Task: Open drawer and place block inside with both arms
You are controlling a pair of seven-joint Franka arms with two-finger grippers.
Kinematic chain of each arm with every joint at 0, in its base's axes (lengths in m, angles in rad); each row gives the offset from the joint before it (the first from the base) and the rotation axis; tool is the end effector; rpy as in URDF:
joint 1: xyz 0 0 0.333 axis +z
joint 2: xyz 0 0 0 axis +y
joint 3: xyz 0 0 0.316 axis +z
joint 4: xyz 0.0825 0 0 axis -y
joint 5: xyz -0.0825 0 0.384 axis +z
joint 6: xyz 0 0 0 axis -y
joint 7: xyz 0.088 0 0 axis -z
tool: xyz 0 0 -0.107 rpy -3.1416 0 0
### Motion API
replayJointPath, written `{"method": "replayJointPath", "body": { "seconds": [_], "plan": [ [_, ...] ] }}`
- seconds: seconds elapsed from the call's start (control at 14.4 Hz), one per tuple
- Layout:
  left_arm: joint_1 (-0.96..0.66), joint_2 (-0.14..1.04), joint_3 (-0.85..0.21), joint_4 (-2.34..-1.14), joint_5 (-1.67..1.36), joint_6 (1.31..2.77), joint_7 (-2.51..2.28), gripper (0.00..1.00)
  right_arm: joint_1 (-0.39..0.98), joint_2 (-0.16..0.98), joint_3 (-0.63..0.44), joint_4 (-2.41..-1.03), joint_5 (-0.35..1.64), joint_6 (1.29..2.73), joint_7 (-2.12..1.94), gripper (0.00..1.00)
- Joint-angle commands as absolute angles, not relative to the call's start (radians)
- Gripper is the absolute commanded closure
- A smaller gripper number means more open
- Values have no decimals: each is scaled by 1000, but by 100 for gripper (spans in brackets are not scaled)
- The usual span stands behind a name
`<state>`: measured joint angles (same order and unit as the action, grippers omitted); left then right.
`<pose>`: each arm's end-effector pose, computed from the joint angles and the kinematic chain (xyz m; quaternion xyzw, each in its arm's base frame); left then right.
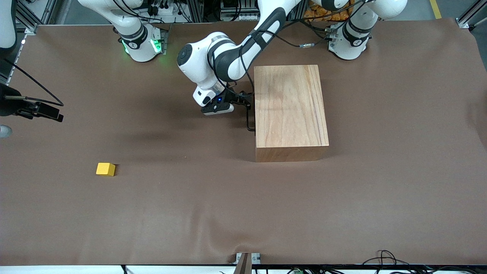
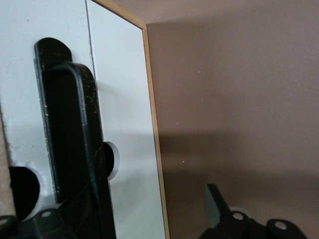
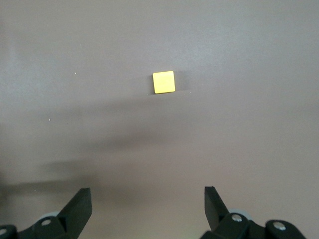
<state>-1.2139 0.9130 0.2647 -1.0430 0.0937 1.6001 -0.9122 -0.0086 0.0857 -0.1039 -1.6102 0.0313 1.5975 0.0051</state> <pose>0.3840 -0.6257 0.2784 -0.9728 0.0586 -0.0294 0.2223 0.5745 -0.0594 0.5599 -0.9969 0.0599 0.0483 0.0138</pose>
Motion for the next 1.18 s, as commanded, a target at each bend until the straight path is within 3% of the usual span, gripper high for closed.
{"method": "replayJointPath", "body": {
  "seconds": [0.0, 1.11],
  "plan": [
    [-1221, 930, 275, -1019, 121, 1589, -891, 0, -25, 75, -91, -1624, 26, 1609, -5, 0],
    [-1223, 934, 265, -1012, 120, 1669, -884, 0, -23, 77, -91, -1684, 26, 1675, -5, 0]
  ]
}}
